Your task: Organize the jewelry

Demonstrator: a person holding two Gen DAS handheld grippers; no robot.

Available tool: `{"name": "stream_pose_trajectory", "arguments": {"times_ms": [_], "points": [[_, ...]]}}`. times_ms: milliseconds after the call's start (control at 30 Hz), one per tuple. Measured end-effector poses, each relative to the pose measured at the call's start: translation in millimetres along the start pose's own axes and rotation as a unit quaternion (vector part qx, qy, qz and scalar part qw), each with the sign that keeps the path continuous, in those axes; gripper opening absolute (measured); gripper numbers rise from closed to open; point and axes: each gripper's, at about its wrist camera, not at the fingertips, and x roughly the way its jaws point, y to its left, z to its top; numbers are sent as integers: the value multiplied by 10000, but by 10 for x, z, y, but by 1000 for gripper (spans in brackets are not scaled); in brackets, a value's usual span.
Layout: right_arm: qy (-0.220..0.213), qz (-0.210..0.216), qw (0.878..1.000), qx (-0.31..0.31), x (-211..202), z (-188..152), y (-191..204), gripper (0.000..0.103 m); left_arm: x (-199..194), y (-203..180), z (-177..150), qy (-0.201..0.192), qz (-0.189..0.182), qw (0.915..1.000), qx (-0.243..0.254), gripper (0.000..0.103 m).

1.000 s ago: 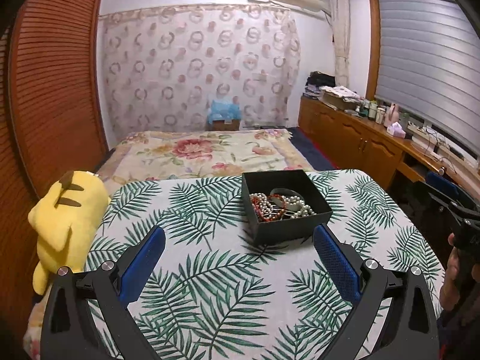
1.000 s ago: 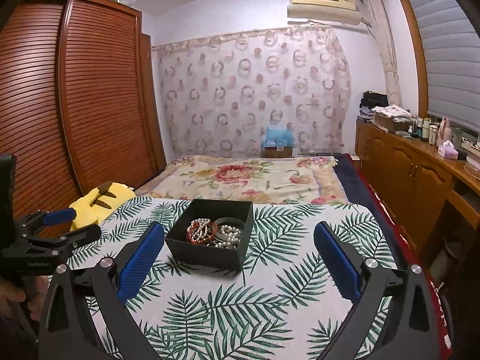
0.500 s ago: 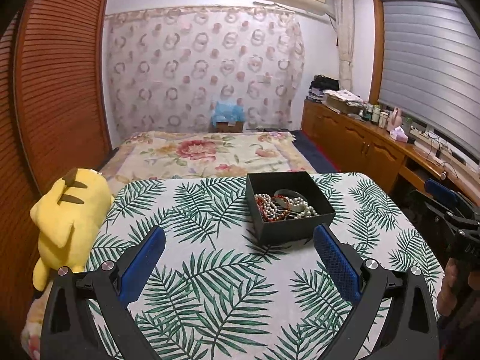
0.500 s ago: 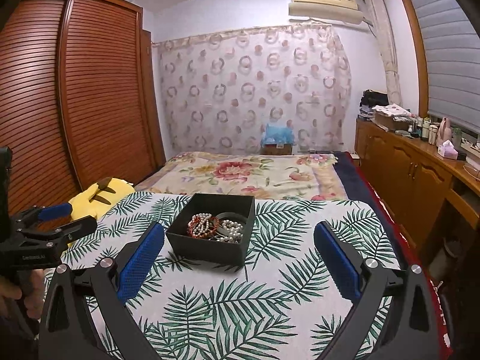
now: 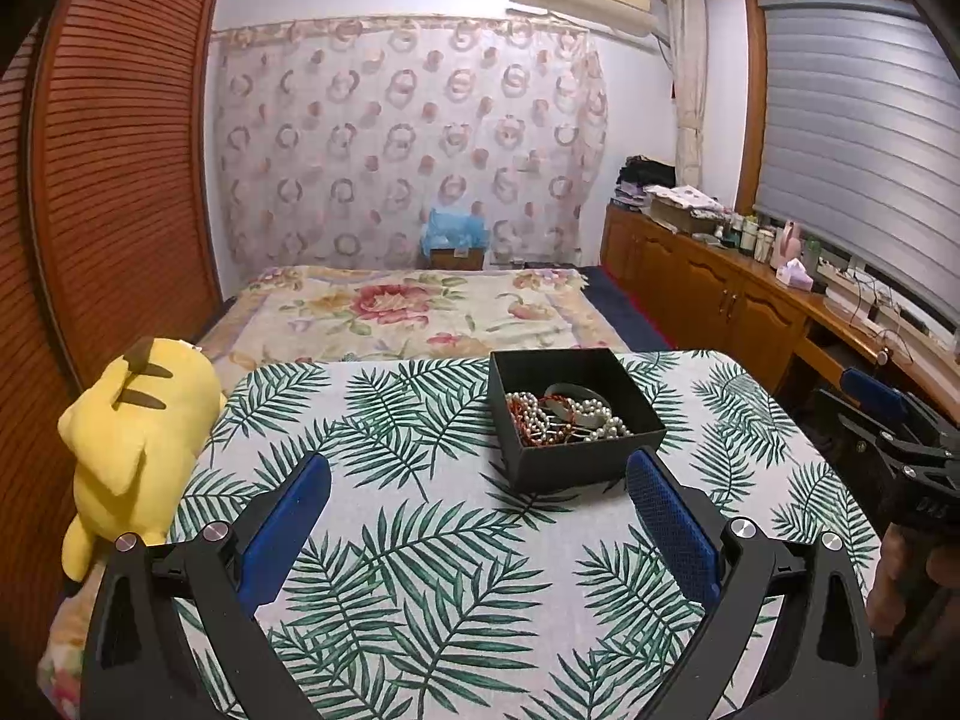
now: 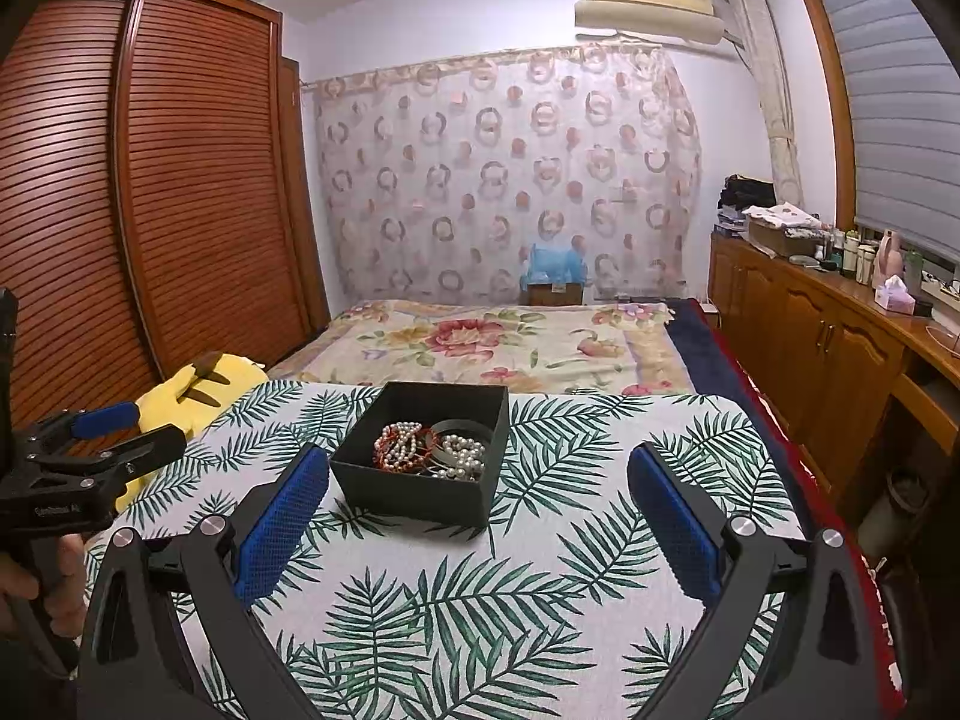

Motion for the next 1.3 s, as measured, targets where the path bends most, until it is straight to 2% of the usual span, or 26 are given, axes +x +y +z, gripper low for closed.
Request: {"name": "stream_pose_trajectory", "arguments": {"times_ms": [1300], "points": [[0,3,10000,9,10,-8,15,100,-64,-92,41,-74,7,10000,55,95]]}}
